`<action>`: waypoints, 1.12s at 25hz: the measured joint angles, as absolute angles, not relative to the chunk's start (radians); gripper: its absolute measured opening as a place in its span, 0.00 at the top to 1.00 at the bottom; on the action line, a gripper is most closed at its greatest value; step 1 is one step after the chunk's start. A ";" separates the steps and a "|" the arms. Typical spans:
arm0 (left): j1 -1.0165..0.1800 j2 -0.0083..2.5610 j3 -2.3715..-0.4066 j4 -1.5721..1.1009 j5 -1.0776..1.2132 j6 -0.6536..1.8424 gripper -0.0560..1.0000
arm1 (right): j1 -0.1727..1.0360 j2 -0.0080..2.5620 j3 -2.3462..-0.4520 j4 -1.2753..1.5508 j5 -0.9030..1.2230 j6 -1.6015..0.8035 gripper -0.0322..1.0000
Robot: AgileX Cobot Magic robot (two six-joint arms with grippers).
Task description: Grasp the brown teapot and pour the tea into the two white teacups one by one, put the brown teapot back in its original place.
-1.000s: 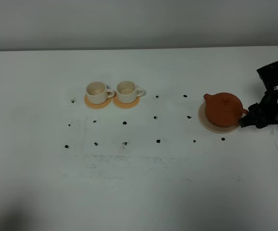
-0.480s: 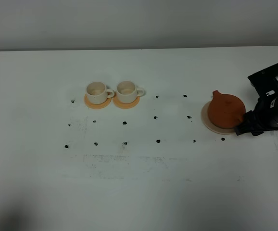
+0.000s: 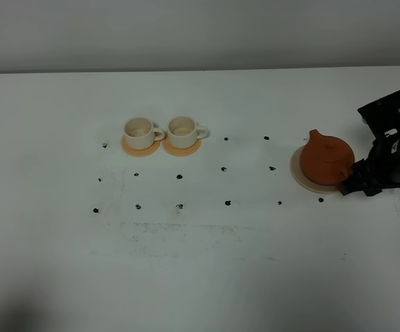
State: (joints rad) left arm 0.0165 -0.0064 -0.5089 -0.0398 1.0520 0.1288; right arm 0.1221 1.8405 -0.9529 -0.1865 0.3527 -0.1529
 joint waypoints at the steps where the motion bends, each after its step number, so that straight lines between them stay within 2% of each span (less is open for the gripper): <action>1: 0.016 -0.006 -0.509 -0.040 1.052 0.129 0.74 | 0.122 1.840 -0.954 -0.186 0.368 -0.154 0.50; 8: 0.016 -0.006 -0.509 -0.040 1.052 0.129 0.74 | 0.129 1.740 -1.001 -0.185 0.548 -0.139 0.50; 14: 0.016 -0.006 -0.509 -0.040 1.052 0.129 0.74 | 0.167 1.747 -1.136 -0.182 0.745 -0.110 0.51; 20: 0.016 -0.006 -0.509 -0.040 1.052 0.129 0.74 | 0.216 1.826 -1.230 -0.165 0.783 -0.102 0.53; 28: 0.016 -0.006 -0.509 -0.040 1.052 0.129 0.74 | 0.222 1.931 -1.298 -0.158 0.855 -0.094 0.53</action>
